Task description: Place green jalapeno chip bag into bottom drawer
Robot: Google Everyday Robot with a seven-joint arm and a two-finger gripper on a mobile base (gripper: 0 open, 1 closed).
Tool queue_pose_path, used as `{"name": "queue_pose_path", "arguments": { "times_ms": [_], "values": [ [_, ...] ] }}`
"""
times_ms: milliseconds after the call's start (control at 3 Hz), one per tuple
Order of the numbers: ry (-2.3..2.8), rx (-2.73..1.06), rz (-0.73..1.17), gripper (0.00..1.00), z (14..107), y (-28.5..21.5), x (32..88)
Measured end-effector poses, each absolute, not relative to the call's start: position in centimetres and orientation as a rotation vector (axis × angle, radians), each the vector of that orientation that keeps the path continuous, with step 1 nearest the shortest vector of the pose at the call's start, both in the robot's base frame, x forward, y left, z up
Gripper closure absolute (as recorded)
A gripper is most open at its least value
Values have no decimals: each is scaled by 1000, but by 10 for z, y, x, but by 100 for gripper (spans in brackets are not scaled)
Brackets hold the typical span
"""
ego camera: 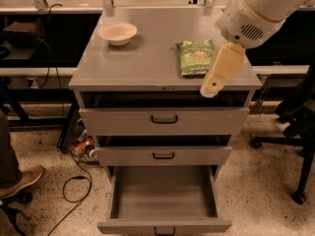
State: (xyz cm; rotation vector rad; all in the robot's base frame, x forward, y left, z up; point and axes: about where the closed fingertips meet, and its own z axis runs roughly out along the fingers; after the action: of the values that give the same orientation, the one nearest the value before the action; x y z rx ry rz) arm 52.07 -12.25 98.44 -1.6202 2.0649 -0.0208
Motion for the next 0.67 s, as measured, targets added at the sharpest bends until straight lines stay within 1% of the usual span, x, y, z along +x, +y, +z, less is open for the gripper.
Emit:
{"name": "queue_pose_path", "arguments": {
  "times_ms": [333,667],
  "values": [
    [2124,-1404,82,0,952,-149,559],
    [2142,-1183,140,0,928,-168,618]
  ]
}}
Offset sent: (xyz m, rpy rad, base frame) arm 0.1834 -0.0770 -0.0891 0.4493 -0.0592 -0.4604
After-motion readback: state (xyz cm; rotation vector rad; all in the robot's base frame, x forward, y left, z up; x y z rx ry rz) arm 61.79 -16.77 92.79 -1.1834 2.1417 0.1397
